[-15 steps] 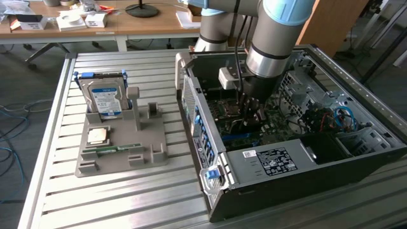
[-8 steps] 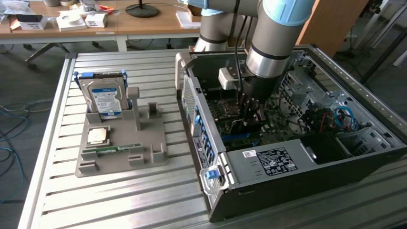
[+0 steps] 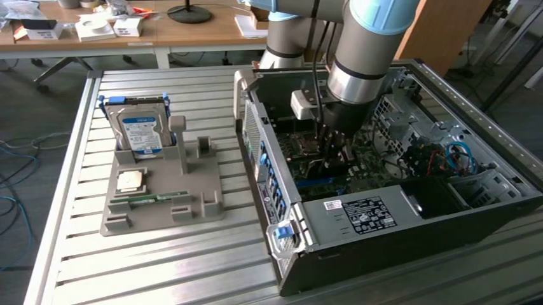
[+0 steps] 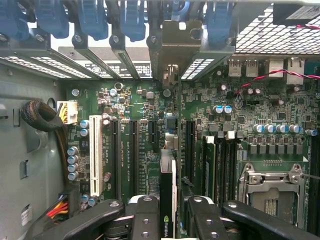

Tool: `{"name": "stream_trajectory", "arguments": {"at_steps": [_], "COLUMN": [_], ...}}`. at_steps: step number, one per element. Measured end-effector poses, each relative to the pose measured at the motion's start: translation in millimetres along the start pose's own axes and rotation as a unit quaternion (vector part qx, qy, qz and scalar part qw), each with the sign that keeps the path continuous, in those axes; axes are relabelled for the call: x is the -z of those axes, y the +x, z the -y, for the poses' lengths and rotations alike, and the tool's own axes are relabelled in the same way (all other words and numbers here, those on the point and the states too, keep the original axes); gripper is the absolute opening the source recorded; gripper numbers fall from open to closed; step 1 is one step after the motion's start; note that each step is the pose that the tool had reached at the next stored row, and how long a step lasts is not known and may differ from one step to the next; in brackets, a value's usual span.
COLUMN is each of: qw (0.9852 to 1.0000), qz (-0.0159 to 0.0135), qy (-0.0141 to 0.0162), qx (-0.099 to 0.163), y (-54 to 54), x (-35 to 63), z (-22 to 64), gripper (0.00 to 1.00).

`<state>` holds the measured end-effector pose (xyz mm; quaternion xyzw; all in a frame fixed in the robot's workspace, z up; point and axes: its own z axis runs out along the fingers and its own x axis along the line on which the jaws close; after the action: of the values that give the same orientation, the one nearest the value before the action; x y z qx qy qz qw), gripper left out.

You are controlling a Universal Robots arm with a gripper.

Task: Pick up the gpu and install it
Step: 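Insert the gpu into the slot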

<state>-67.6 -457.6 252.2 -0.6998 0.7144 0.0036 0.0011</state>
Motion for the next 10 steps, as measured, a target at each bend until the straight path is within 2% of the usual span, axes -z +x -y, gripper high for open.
{"name": "stream_trajectory", "arguments": {"at_steps": [10], "qw": [1.0], "qz": [0.0], "qy": [0.0], "qx": [0.0], "y": [-0.1], "x": [-1.2], "z": [0.1], "gripper": [0.27]}}
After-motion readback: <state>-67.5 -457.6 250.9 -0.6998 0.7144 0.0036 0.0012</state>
